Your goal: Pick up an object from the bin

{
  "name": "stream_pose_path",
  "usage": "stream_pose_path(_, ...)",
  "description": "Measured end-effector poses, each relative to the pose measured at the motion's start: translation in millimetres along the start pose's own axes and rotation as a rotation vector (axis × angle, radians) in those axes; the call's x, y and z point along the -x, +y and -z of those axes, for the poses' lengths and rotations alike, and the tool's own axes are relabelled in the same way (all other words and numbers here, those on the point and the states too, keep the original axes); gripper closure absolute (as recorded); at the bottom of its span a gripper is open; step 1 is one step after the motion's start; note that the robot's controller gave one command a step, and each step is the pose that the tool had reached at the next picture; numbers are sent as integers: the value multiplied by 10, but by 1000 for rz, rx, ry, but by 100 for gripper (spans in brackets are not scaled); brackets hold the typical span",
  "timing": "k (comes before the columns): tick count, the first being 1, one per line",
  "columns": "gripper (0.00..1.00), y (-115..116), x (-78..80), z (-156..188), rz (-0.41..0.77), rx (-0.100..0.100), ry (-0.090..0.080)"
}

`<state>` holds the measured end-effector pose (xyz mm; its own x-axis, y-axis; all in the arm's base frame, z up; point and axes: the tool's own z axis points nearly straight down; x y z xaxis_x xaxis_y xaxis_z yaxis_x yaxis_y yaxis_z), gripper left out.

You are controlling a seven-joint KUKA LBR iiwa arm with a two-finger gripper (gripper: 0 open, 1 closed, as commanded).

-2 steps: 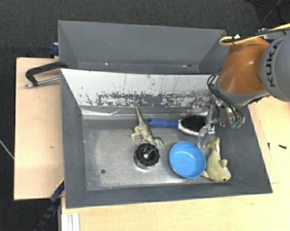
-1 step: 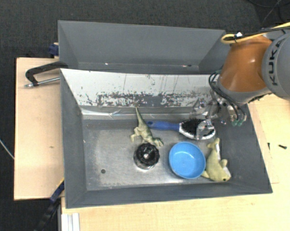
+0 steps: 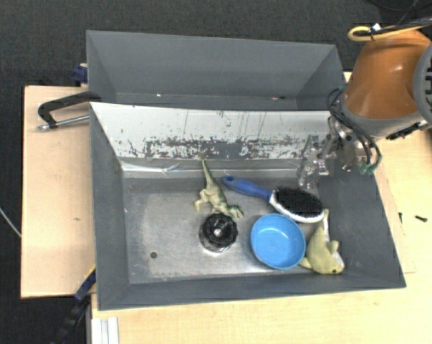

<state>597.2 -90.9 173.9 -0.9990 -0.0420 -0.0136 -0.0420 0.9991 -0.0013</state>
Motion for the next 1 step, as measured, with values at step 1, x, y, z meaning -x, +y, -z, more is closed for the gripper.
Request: stream_pose_path(1,0,4,-13,-40,1,1,7)
